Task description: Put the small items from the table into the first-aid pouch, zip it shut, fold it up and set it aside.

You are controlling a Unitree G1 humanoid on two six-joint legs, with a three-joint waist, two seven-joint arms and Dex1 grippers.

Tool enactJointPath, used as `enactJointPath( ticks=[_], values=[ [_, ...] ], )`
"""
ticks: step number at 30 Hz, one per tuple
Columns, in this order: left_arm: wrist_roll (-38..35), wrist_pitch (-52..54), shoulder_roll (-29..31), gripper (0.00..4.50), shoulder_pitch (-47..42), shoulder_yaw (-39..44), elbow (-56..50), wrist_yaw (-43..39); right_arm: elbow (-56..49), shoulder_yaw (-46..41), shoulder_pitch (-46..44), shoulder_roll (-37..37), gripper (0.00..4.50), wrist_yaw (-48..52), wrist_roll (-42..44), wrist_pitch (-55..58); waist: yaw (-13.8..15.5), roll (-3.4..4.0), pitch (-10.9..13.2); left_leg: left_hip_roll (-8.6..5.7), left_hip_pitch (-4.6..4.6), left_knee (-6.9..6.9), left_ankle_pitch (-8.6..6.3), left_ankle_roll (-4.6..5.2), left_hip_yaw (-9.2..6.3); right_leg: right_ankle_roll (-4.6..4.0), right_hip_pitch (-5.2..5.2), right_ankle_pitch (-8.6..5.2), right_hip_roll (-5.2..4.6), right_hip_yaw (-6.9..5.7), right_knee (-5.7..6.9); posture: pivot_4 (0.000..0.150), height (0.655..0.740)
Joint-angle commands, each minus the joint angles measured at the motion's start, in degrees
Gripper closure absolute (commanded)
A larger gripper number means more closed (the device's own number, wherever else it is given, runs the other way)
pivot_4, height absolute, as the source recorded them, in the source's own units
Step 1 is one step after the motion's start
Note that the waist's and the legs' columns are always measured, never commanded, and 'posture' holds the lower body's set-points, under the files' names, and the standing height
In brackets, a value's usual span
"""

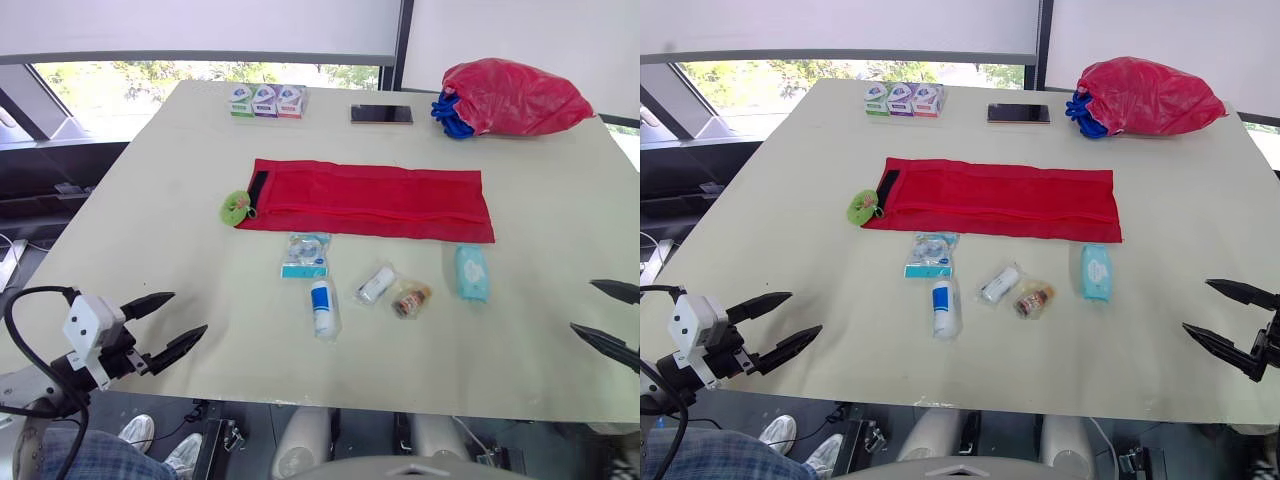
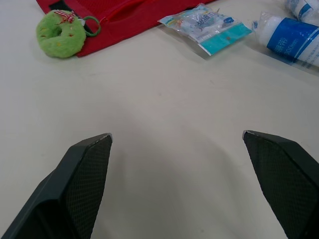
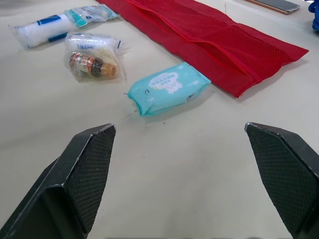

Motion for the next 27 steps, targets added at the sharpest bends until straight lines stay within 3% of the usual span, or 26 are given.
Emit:
enactJointPath(
  ticks=[1, 15, 23, 27],
  values=[
    [-0.1, -1.3, 0.1, 0.00, -0.3, 1.3, -1.0, -0.1, -2.6, -2.4, 0.3, -0.3, 0.07, -0.9, 1.2, 1.2, 0.0, 0.00, 0.0, 0.00, 0.00, 0.00, 0.00, 0.00, 0.00, 0.00, 0.00, 0.00, 0.00, 0.00, 0.00, 0.150, 0.7400],
    [0.5, -1.0, 0.1, 0.00, -3.6, -0.4, 1.0, -0.2, -4.8, -1.7, -0.6, 0.8, 0.07, -1.9, 1.2, 2.5, 0.0, 0.00, 0.0, 0.00, -0.01, -0.03, -0.01, 0.00, 0.00, -0.03, -0.01, 0.02, -0.01, -0.01, -0.02, 0.150, 0.7400],
    [-5.5, 15.0, 0.1, 0.00, -11.6, -5.6, -4.6, 6.5, -19.6, 2.9, -2.3, 2.4, 0.07, -7.9, 6.7, 12.2, 0.0, 0.00, 0.0, 0.01, -0.02, -0.02, 0.00, 0.01, -0.06, -0.03, 0.00, 0.04, 0.00, -0.09, -0.02, 0.150, 0.7400],
    [-6.7, 26.6, 0.0, 0.00, -22.0, -10.2, -4.1, 14.6, -27.1, 7.2, -5.7, 3.5, 0.07, -12.8, 7.8, 15.3, 0.1, -0.06, 0.0, -0.02, -0.04, -0.02, 0.00, 0.01, -0.08, -0.20, 0.00, 0.14, 0.01, -0.13, -0.02, 0.150, 0.7400]
  ],
)
